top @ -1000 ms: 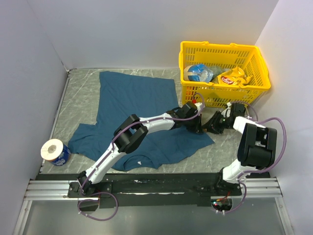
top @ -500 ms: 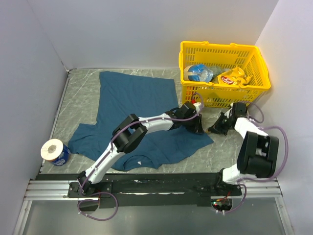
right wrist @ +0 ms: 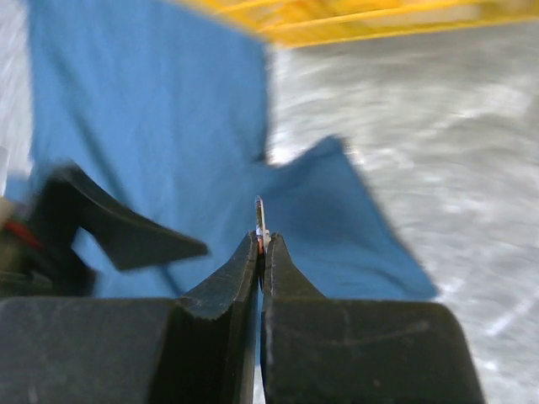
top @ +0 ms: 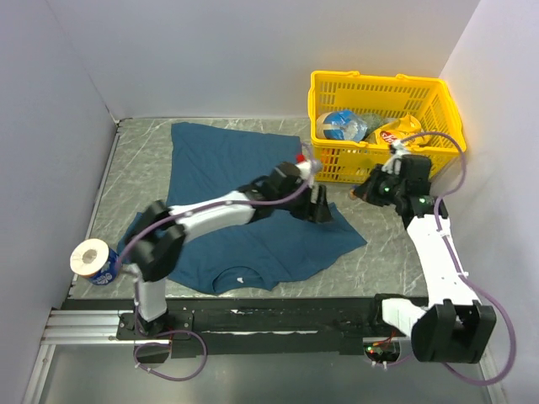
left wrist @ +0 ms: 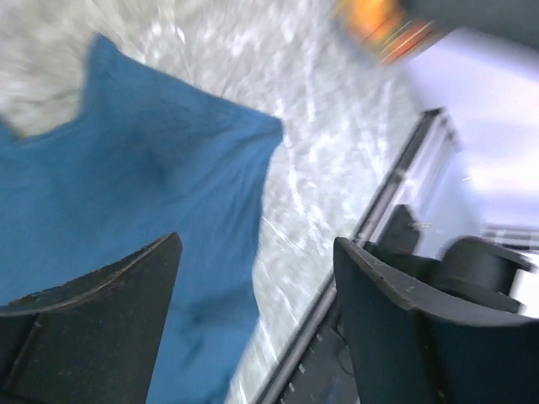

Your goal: Pin the brooch onto the clothing

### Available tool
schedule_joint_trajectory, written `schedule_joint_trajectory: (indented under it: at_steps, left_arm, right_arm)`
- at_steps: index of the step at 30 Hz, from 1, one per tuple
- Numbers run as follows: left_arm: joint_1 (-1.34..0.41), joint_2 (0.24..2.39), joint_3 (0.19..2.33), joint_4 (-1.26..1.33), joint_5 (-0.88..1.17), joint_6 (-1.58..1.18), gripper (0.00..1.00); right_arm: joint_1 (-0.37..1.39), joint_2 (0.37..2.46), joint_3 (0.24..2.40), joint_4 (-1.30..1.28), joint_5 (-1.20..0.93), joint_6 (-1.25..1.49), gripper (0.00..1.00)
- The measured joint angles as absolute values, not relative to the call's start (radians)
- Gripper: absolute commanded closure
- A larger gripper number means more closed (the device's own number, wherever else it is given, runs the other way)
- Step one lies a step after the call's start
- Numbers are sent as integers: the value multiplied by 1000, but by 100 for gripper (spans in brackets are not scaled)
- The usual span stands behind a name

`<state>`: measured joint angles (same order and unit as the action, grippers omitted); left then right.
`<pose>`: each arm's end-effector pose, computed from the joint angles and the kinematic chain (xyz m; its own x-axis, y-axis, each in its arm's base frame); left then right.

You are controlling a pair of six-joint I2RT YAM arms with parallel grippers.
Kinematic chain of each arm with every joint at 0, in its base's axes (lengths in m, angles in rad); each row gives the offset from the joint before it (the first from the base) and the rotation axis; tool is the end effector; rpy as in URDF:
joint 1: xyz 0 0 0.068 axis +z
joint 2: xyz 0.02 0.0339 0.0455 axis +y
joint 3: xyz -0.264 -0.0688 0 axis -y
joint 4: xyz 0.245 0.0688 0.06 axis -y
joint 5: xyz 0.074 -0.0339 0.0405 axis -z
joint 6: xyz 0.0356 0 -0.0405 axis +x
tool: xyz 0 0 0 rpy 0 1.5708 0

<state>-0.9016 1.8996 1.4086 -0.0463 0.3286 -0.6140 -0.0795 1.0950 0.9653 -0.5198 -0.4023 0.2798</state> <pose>0.2653 -0.3539 0.2456 -0.7863 0.1151 -0.6070 0.5644 0.5335 -0.6300 0.2352 -0.0048 0.3114 -0.6451 0.3063 -0.7000 -0.0620 0.8921 0.4475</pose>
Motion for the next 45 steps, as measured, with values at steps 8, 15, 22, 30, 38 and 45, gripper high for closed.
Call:
schedule_joint_trajectory:
  at_steps: [8, 15, 22, 30, 38, 45]
  left_arm:
    - [-765, 1544, 1191, -1, 353, -633, 15]
    - [-527, 1393, 1110, -4, 562, -669, 15]
    - [-489, 1302, 1146, -150, 668, -636, 13]
    - [-362, 1261, 1262, -323, 748, -625, 14]
    - [-324, 1292, 1310, -432, 819, -650, 18]
    - [-311, 1298, 1309, -424, 858, -704, 37]
  right_arm:
    - [163, 1106, 1056, -530, -461, 229, 98]
    - [307, 1142, 1093, -426, -583, 126, 100]
    - [531, 1129, 1045, -194, -633, -154, 100]
    - [689, 1109, 947, 44, -508, -561, 100]
    - [802, 1141, 833, 360, -294, -947, 100]
    - [884, 1196, 722, 612, -170, -1185, 100]
